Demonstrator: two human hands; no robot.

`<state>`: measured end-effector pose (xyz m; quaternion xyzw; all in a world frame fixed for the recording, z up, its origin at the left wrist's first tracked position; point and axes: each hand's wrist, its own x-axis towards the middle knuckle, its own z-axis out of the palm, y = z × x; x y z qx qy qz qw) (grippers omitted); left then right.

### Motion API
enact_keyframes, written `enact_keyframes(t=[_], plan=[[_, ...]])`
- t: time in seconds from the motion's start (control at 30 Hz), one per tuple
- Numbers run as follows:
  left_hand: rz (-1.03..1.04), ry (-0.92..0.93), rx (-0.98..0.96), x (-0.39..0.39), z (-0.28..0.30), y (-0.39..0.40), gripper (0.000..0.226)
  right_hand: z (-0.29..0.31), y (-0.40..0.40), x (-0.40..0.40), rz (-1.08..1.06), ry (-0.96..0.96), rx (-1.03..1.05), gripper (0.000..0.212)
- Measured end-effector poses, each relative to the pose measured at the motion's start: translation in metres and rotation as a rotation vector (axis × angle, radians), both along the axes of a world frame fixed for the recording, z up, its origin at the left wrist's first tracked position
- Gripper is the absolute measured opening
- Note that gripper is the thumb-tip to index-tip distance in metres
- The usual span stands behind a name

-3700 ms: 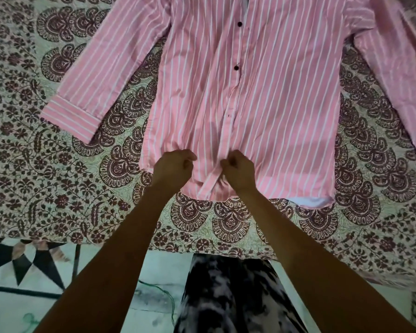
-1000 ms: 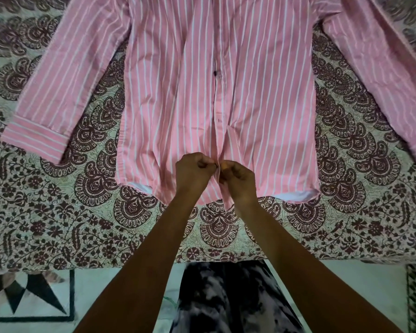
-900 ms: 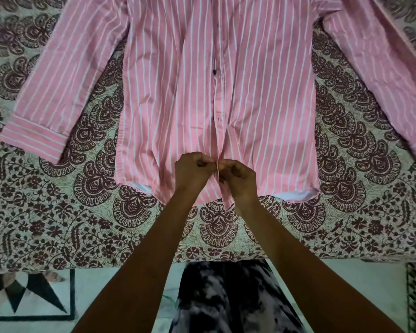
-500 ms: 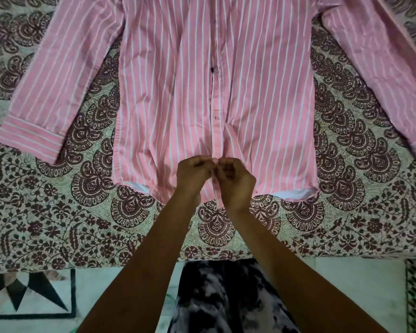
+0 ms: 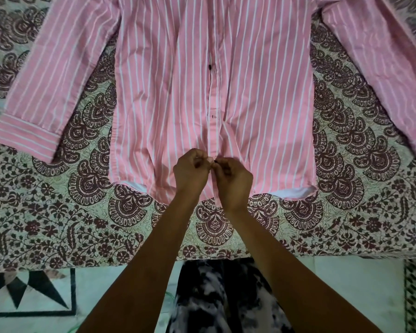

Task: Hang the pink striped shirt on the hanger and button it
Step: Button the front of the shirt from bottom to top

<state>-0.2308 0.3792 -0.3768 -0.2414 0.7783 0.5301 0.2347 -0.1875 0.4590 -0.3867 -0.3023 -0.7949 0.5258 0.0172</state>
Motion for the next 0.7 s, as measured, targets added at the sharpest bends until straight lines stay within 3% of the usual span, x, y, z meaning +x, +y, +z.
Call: enact_keyframes(t=[0.1,0.23,0.33,0.43,0.53,0.6,0.7], plan=[[-0.086,0.056,-0.099,0.001,-0.004,0.003,0.009,0.000,0.004,-0.002,0.000,0.000,-0.007,0.016],[-0.049,0.038,-0.086,0.002,-0.009,0.007,0.012,0.002,0.009,-0.009,-0.054,-0.108,-0.125,0.013],[-0.233,0.231,-0.146,0.002,-0.010,0.002,0.004,0.001,0.014,-0.014,-0.091,-0.195,-0.303,0.008],[-0.480,0.458,-0.249,0.000,-0.007,-0.002,0.011,0.005,0.021,-0.019,-0.167,-0.242,-0.596,0.020],[-0.491,0.473,-0.300,-0.001,-0.011,-0.005,0.010,0.005,0.030,-0.026,-0.122,-0.331,-0.744,0.021],[-0.429,0.330,-0.277,-0.004,-0.012,-0.006,0.005,0.001,0.036,-0.028,0.003,-0.373,-0.574,0.021],[-0.451,0.179,-0.329,-0.016,-0.016,-0.014,0.007,-0.001,0.040,-0.030,0.260,-0.270,-0.042,0.004]])
